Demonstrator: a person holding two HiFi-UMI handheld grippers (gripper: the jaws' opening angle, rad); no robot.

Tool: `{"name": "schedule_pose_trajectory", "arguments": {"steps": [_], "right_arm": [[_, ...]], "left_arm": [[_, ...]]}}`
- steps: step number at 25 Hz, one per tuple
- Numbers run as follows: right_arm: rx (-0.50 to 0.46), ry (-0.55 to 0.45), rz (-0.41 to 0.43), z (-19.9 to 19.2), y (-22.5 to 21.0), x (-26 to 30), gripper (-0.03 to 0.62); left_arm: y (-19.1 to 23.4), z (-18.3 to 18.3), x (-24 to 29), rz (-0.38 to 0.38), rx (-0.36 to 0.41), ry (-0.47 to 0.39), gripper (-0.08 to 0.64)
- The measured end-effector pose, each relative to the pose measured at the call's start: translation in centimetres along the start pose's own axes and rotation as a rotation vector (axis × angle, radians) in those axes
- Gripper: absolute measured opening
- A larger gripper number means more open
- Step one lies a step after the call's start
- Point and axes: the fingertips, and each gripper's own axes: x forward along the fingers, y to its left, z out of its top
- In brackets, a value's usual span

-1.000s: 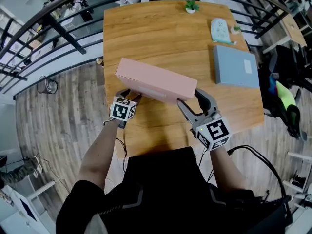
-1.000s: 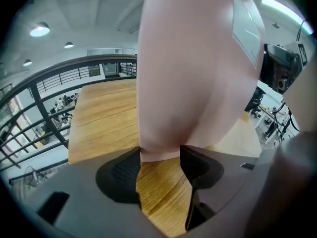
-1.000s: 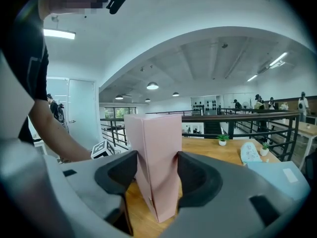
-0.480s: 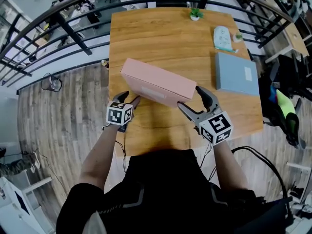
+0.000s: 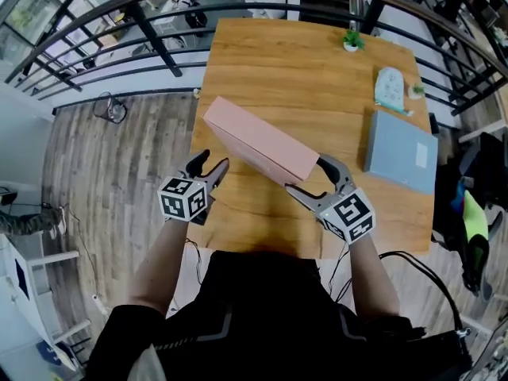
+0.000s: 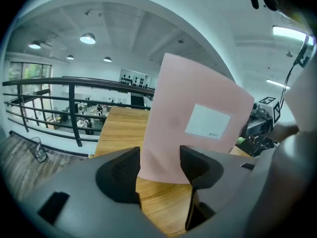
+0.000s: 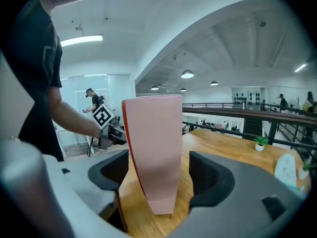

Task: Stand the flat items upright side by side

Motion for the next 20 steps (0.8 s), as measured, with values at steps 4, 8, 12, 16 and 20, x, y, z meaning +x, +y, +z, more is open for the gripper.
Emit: {"name": "schedule_pose_trajectory", "arguments": {"steps": [4, 8, 12, 16, 20], "right_arm": [[-0.019, -0.008, 0.067, 0.4, 0.1, 0.9, 0.371], [-0.075, 0.049, 0.054, -0.9, 0.6, 1.8, 0.352], [-0.052, 0.056, -0.016, -1.1, 0.5, 2.2, 0.310], [-0.029, 0.055, -0.067, -0.3, 1.3, 3.2, 0.307], [0.010, 0.068, -0.124, 0.1, 2.2, 4.7, 0.304]], "left_arm": [[-1.0, 2.4, -2.4, 0.037, 0.013, -0.055, 0.268], [-1.2, 3.9, -4.7, 0.041, -0.006, -0.119, 0.268], [-1.2, 4.3, -6.1, 0.018, 0.044, -0.141, 0.268], [-0.4, 4.4, -8.0, -0.003, 0.069, -0.145, 0.268], [1.1, 3.6, -9.6, 0.013, 0.050, -0.146, 0.268]]}}
